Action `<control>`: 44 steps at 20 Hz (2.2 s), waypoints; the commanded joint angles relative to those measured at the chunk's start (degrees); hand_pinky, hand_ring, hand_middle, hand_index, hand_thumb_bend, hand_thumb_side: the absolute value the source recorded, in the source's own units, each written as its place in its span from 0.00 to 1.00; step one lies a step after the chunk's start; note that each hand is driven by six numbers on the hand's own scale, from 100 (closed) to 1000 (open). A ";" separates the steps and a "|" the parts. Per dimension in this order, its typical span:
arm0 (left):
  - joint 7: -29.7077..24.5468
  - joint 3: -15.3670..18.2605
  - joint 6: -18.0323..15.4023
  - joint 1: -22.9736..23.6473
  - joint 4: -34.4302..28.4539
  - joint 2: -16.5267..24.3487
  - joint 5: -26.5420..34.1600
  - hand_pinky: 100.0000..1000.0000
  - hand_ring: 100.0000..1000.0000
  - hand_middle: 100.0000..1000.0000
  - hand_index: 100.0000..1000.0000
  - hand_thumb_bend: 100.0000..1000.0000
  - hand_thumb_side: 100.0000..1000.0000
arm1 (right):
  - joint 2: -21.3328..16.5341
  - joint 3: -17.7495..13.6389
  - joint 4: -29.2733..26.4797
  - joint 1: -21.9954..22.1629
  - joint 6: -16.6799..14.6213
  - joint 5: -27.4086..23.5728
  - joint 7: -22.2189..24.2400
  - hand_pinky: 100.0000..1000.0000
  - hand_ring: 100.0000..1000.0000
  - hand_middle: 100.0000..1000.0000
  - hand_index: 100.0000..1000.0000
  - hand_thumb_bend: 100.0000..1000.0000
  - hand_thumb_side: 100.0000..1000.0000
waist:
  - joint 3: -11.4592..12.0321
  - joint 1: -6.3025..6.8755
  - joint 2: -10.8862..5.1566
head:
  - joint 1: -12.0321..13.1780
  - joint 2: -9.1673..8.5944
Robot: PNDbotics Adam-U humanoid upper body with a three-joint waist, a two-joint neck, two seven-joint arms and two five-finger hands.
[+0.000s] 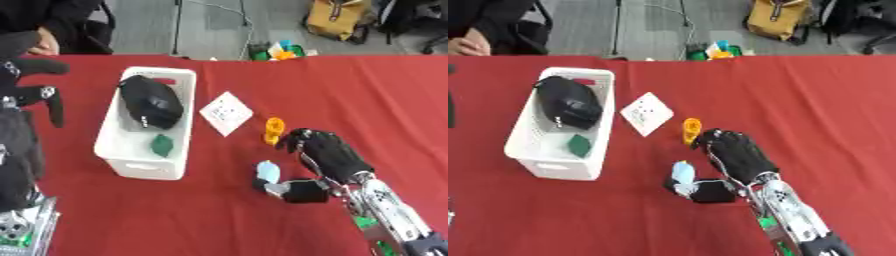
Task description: Pick up objects on the table and place them in the box.
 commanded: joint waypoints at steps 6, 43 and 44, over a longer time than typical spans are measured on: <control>-0.15 -0.14 -0.08 -0.82 -0.94 0.16 0.13 0.04 0.55 0.69 0.76 0.00 1.00 | -0.21 0.04 1.40 -0.92 -0.18 0.54 -1.20 0.37 0.47 0.48 0.70 0.61 0.83 | 0.10 0.10 -0.82 | -0.24 -0.86; -0.24 -0.18 -0.12 -0.84 -0.94 -0.03 0.25 0.04 0.56 0.69 0.76 0.00 1.00 | 0.27 -0.50 5.63 -1.82 -1.91 -0.38 -2.61 0.31 0.44 0.39 0.62 0.48 0.75 | 0.09 0.11 -0.47 | -0.10 -1.43; -0.24 -0.19 -0.11 -0.82 -0.94 -0.03 0.25 0.04 0.56 0.69 0.76 0.00 1.00 | 0.28 -0.49 5.39 -1.76 -1.89 -0.48 -2.60 0.31 0.44 0.39 0.62 0.48 0.75 | 0.07 0.10 -0.48 | -0.12 -1.41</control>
